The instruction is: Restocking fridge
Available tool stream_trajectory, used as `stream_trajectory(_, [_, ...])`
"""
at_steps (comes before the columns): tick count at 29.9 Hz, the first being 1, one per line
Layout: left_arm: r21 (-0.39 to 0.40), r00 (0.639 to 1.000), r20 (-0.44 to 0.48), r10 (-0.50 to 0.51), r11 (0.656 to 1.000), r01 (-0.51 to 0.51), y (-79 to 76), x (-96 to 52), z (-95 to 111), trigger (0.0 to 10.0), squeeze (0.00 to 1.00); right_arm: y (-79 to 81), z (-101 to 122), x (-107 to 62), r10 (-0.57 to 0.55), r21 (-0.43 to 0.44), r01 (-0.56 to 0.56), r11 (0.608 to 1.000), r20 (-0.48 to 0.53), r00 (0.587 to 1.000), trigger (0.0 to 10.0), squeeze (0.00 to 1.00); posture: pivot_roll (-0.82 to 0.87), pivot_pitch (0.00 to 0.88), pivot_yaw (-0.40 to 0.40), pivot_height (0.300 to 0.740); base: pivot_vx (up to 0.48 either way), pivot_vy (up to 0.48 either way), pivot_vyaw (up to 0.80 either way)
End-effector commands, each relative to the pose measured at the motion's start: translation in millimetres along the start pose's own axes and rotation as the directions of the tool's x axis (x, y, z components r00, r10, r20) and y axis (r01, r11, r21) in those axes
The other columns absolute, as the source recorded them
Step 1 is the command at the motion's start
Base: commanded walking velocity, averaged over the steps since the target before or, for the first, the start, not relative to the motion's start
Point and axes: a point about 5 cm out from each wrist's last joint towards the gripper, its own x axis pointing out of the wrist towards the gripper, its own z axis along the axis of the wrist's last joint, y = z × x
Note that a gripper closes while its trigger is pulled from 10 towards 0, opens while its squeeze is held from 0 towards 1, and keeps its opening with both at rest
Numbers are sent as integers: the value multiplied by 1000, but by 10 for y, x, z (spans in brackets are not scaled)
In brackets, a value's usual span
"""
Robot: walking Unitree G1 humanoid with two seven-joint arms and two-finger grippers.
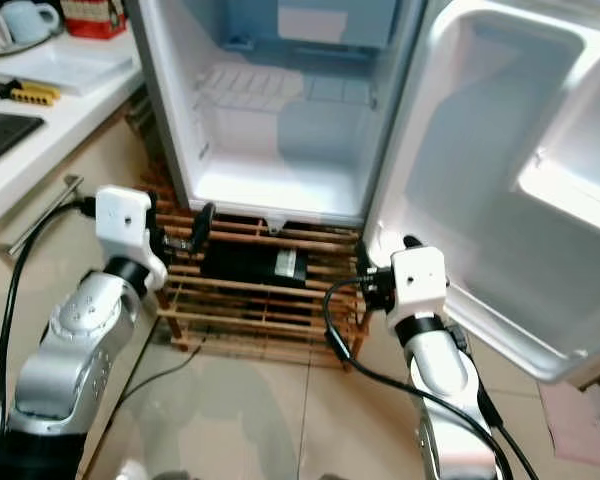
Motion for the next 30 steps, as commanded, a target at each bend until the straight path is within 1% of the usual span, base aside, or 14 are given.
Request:
stream_trajectory(1, [6, 1000, 2, 18, 1000, -18, 72, -13, 18, 10000, 0, 33, 95, 18, 9, 27, -10, 1000, 30, 1000, 10000, 0, 2, 26, -36, 740, 244, 0, 0])
stream_trajectory(3, [0, 1000, 4, 13, 1000, -13, 77, -19, 26, 10000, 0, 35, 100, 26, 8, 47, -9, 999, 29, 1000, 10000, 0, 5, 27, -36, 740, 247, 0, 0])
stream_trajectory(8, [2, 1000, 7, 16, 1000, -16, 90, -33, 40, 10000, 0, 80, 136, 48, 49, 27, -51, 998, 49, 998, 10000, 0, 14, 30, -41, 740, 266, 0, -88])
stream_trajectory(14, [5, 1000, 6, 26, 1000, -26, 111, -46, 42, 10000, 0, 117, 147, 66, 68, 39, -70, 997, 56, 996, 10000, 0, 23, 29, -48, 740, 272, 0, 0])
stream_trajectory(17, [5, 1000, 7, 28, 1000, -28, 119, -57, 43, 10000, 0, 131, 147, 80, 86, 7, -86, 996, 54, 995, 10000, 0, 28, 30, -52, 740, 273, 0, 0])
stream_trajectory(19, [8, 999, 5, 34, 999, -34, 126, -65, 42, 10000, 0, 145, 155, 82, 99, -23, -98, 995, 54, 994, 10000, 0, 29, 30, -52, 740, 244, 0, 544])
stream_trajectory(20, [-10, 1000, 6, 25, 1000, -25, 113, -77, 44, 10000, 0, 140, 163, 80, 88, 2, -88, 996, 66, 994, 10000, 0, 32, 29, -52, 740, 0, 0, 800])
stream_trajectory(21, [-10, 1000, 6, 25, 1000, -25, 113, -77, 44, 10000, 0, 140, 163, 80, 88, 2, -88, 996, 66, 994, 10000, 0, 32, 29, -52, 740, 0, 0, 800])
stream_trajectory(22, [-4, 1000, 11, 20, 1000, -20, 107, -83, 48, 10000, 0, 131, 154, 76, 77, 45, -80, 996, 60, 995, 10000, 0, 32, 31, -52, 740, 0, 0, 0])
stream_trajectory(28, [26, 1000, -1, 1, 1000, -1, 83, -106, 13, 10000, 0, 125, 106, 32, 90, 33, -91, 995, 44, 995, 10000, 0, 29, 29, -47, 740, 0, 0, 0])
stream_trajectory(30, [22, 1000, 0, -5, 1000, 5, 77, -101, 13, 10000, 0, 126, 99, 28, 91, 33, -92, 995, 43, 995, 10000, 0, 26, 29, -43, 740, 0, 0, 0])
